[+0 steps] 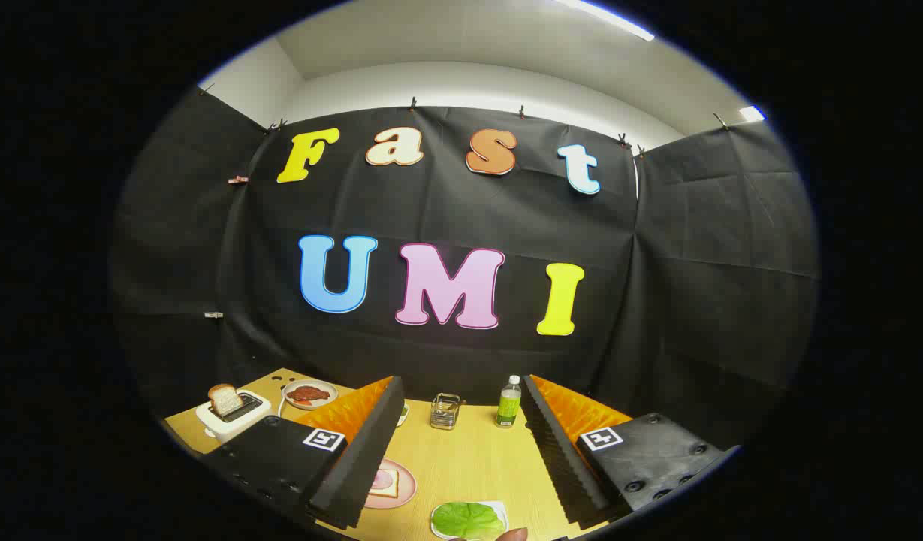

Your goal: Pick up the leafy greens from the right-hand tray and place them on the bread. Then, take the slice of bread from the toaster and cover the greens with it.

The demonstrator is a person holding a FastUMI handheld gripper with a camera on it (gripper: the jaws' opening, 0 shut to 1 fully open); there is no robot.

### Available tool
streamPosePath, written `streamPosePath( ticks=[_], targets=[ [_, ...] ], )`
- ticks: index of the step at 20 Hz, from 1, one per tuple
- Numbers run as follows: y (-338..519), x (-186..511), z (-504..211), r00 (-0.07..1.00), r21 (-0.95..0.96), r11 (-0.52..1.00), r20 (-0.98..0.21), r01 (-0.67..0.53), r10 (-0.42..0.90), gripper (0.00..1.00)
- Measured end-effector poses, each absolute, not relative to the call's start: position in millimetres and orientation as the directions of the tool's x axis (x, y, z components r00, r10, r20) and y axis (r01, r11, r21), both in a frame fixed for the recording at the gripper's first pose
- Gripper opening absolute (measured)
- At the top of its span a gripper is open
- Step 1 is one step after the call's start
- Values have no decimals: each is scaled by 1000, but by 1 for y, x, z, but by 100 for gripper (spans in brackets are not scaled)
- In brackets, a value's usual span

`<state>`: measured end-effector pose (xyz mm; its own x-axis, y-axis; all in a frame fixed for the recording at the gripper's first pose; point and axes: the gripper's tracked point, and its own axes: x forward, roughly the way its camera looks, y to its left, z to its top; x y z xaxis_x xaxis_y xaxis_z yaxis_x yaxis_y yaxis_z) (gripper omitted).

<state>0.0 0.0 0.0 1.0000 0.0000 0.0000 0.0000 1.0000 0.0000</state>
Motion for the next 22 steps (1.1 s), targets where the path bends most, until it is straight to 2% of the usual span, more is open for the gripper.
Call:
streamPosePath(
  ticks=[22],
  targets=[
    [0,2,-7,1000,-5,1000,-24,4,-4,98]
  ],
)
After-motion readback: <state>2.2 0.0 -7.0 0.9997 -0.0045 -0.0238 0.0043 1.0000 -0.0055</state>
